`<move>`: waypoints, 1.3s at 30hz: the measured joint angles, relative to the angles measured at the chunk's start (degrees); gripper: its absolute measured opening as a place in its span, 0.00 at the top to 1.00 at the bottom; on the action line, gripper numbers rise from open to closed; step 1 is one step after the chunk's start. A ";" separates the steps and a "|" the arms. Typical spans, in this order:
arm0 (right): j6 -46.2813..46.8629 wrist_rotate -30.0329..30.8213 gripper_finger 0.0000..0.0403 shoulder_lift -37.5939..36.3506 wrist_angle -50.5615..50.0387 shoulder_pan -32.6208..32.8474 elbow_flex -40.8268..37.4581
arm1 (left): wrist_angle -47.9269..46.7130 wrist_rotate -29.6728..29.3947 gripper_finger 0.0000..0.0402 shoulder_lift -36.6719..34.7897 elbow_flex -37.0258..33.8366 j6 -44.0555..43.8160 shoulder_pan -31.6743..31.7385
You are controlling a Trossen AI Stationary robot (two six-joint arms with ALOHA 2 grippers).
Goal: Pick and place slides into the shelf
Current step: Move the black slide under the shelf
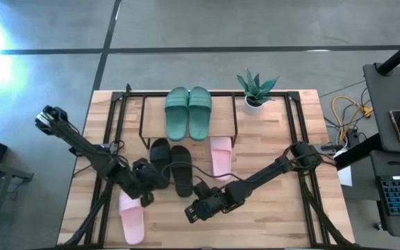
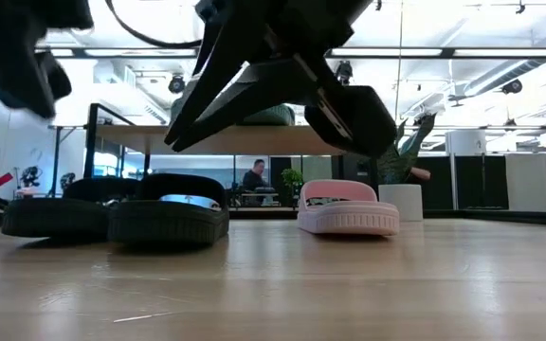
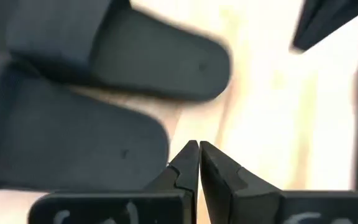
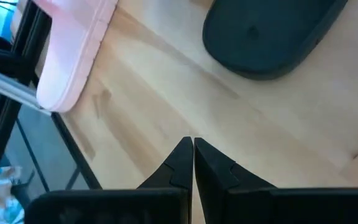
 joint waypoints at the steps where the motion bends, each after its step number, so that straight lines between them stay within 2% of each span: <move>1: 0.17 0.12 0.98 0.17 0.05 0.00 0.02 | -0.01 -0.84 1.00 -1.83 -0.02 -0.10 -0.22; 6: 0.31 1.46 0.98 2.02 -0.18 -0.77 -0.01 | -0.73 -5.86 1.00 -9.14 -0.70 -1.34 -0.56; 14: -2.91 1.94 0.98 4.76 0.65 -3.34 -0.02 | -1.42 -7.00 1.00 -13.92 -0.72 1.67 -1.41; 23: -8.54 1.90 0.98 5.18 3.69 -6.97 0.11 | -1.53 -7.42 1.00 -14.89 -0.70 1.92 -1.41; 29: -9.06 1.89 0.98 5.13 3.74 -8.87 0.28 | -1.55 -7.42 1.00 -14.12 -0.70 1.98 -1.46; 35: -11.30 -4.44 0.98 5.11 5.10 -7.75 0.28 | -1.55 -7.41 1.00 -13.94 -0.70 2.02 -1.46; 39: -12.45 -4.97 0.98 3.99 4.48 -4.50 0.96 | -1.48 -7.42 1.00 -14.19 -0.70 2.02 -1.43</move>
